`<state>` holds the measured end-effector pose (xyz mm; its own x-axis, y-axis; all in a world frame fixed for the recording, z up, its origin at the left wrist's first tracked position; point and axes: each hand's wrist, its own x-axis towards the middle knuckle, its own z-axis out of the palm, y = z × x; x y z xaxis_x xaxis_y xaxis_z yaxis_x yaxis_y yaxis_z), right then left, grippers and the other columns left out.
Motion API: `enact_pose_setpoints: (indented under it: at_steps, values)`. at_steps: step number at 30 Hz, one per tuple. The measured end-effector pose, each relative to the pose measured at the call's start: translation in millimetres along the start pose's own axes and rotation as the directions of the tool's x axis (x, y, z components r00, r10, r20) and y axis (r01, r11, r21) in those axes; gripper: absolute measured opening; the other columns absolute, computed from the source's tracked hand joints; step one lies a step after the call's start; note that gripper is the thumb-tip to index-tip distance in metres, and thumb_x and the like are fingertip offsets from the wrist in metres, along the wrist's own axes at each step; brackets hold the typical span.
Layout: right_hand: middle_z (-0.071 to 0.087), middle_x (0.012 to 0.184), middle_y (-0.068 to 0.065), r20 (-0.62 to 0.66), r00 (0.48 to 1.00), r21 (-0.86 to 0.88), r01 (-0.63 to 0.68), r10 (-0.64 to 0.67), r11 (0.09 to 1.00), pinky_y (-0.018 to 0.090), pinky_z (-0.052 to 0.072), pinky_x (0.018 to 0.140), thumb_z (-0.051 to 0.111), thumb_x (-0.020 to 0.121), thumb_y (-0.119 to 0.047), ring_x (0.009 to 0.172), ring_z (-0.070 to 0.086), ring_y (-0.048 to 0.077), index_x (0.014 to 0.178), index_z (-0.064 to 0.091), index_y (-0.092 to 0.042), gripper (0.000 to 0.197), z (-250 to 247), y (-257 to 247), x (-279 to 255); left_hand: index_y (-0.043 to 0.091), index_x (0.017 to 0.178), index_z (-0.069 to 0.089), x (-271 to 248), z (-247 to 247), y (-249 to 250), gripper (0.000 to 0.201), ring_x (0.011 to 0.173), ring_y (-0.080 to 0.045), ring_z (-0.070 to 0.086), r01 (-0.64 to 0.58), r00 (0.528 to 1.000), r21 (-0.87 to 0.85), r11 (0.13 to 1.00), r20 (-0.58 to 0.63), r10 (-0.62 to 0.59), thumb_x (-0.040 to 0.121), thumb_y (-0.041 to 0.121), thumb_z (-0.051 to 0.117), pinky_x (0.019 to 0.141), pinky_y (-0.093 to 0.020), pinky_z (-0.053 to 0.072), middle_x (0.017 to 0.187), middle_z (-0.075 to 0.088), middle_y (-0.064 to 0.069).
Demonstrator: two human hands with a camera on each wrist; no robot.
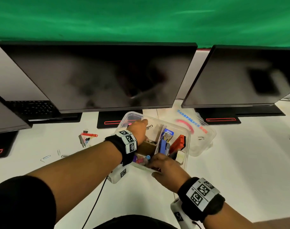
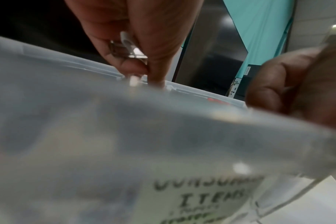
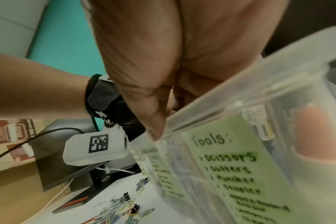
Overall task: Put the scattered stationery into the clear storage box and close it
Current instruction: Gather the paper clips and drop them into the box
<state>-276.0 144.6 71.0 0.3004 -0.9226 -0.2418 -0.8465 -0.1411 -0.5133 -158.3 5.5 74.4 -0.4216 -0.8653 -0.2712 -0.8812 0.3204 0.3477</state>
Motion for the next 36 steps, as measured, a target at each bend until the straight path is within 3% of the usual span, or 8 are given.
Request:
enact_pose_setpoints:
  at_steps: [10, 18, 24, 28, 32, 36]
  values:
    - [0.050, 0.129, -0.006, -0.033, 0.999, 0.033, 0.008, -0.007, 0.999, 0.007, 0.029, 0.091, 0.056, 0.089, -0.012, 0.118, 0.049, 0.009, 0.124, 0.061, -0.021, 0.036, 5.0, 3.3, -1.2, 0.011, 0.123, 0.049, -0.3, 7.3, 4.7, 0.047, 0.112, -0.029, 0.055, -0.009, 1.000, 0.012, 1.000, -0.011, 0.009, 0.083, 0.028, 0.068, 0.096, -0.038, 0.048, 0.123, 0.057, -0.013]
    - [0.054, 0.128, -0.007, -0.032, 0.999, 0.021, 0.043, -0.042, 0.999, 0.008, 0.029, 0.093, 0.055, 0.090, -0.009, 0.119, 0.049, 0.009, 0.125, 0.060, -0.020, 0.037, 5.2, 2.9, -0.4, 0.009, 0.116, 0.056, -2.1, 0.6, 2.4, 0.037, 0.109, -0.028, 0.057, -0.004, 0.999, -0.033, 0.999, -0.047, 0.003, 0.084, 0.025, 0.066, 0.092, -0.035, 0.047, 0.119, 0.059, -0.011]
    - [0.053, 0.128, -0.006, -0.016, 0.997, 0.033, 0.070, -0.069, 0.997, 0.008, 0.030, 0.094, 0.056, 0.089, -0.009, 0.119, 0.049, 0.009, 0.125, 0.060, -0.019, 0.038, 8.6, 0.3, 0.7, 0.005, 0.119, 0.060, -6.1, 6.5, -1.6, 0.036, 0.116, -0.029, 0.051, -0.054, 0.999, 0.089, 0.995, -0.003, 0.054, 0.091, 0.026, 0.057, 0.102, -0.037, 0.043, 0.126, 0.051, -0.014]
    - [0.053, 0.128, -0.007, 0.000, 0.997, 0.031, 0.074, -0.074, 0.997, 0.009, 0.032, 0.094, 0.057, 0.089, -0.010, 0.119, 0.049, 0.009, 0.125, 0.061, -0.020, 0.038, 10.3, 1.9, 2.8, 0.005, 0.127, 0.051, -9.4, 10.8, -1.9, 0.038, 0.122, -0.030, 0.046, -0.081, 0.997, 0.121, 0.989, 0.005, 0.081, 0.093, 0.023, 0.052, 0.104, -0.037, 0.038, 0.130, 0.048, -0.017]
    - [0.054, 0.127, -0.006, 0.027, 0.995, 0.029, 0.098, -0.099, 0.995, 0.014, 0.037, 0.096, 0.059, 0.088, -0.010, 0.117, 0.050, 0.009, 0.124, 0.061, -0.020, 0.038, 11.5, 0.4, 6.2, 0.012, 0.136, 0.042, -13.9, 10.8, -4.3, 0.045, 0.127, -0.029, 0.043, -0.120, 0.993, 0.041, 0.992, 0.008, 0.120, 0.092, 0.015, 0.054, 0.105, -0.036, 0.037, 0.136, 0.046, -0.015]
    - [0.057, 0.121, -0.006, 0.031, 0.993, 0.047, 0.115, -0.117, 0.992, 0.011, 0.037, 0.087, 0.061, 0.085, -0.008, 0.107, 0.053, 0.006, 0.119, 0.065, -0.018, 0.036, 12.4, 1.9, 9.5, 0.016, 0.133, 0.047, -19.5, 3.5, -16.5, 0.041, 0.129, -0.025, 0.043, -0.133, 0.991, -0.056, 0.990, -0.031, 0.131, 0.093, 0.012, 0.053, 0.108, -0.033, 0.035, 0.140, 0.045, -0.008]
